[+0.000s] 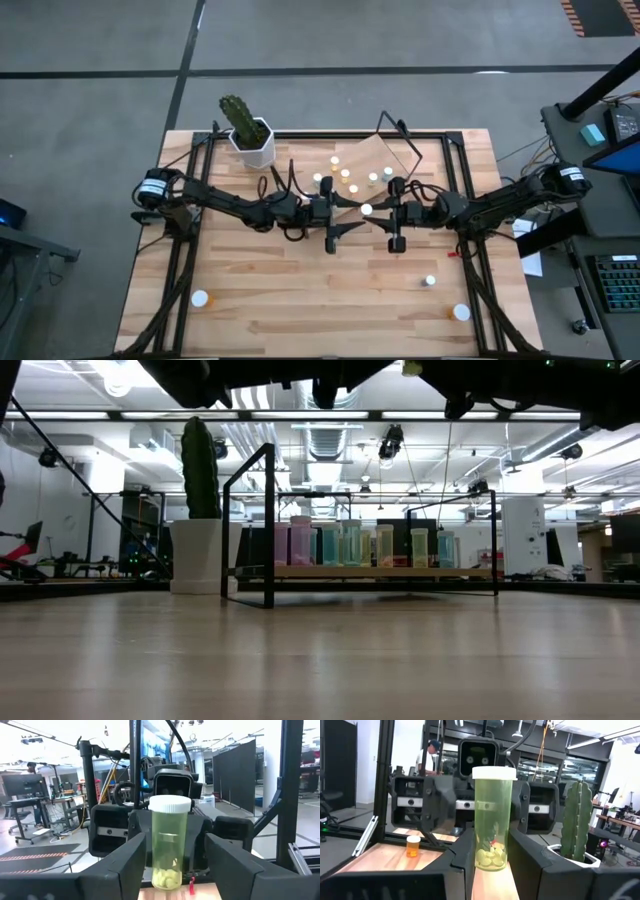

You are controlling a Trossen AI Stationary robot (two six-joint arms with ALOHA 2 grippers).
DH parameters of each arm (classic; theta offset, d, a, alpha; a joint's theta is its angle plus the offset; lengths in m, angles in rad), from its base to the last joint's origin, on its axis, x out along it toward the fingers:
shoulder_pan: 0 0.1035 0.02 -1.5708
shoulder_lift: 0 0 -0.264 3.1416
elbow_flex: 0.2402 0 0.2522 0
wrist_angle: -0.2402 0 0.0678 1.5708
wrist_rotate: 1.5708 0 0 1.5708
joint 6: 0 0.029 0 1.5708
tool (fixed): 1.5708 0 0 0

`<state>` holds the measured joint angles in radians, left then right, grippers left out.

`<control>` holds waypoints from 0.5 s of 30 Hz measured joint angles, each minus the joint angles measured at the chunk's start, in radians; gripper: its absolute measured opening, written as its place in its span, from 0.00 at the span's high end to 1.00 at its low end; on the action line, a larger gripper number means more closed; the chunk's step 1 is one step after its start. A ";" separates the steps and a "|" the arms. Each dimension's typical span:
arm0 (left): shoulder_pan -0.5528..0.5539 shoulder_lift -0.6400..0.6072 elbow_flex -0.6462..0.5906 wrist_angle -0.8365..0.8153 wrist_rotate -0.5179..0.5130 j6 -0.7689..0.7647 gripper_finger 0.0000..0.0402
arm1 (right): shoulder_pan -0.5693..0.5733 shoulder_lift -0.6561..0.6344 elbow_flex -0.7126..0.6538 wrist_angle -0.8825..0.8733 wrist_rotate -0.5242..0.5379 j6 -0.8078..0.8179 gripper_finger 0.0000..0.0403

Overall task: Pick and place medicine bottles onto shelf by color
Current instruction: Put the yellow pill bottle on the shelf aligned with the other yellow pill bottle

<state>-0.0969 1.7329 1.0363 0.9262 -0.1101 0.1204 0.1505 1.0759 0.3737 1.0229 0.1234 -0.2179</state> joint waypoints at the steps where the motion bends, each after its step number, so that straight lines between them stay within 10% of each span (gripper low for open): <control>1: 0.003 0.000 0.000 -0.001 0.000 0.000 0.56 | 0.000 0.005 0.000 0.001 0.000 0.000 0.78; 15: 0.015 0.021 0.003 0.012 0.002 -0.008 0.79 | 0.000 0.007 -0.001 -0.003 0.005 0.002 0.78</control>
<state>-0.0822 1.7538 1.0389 0.9382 -0.1078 0.1120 0.1505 1.0826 0.3725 1.0203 0.1284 -0.2162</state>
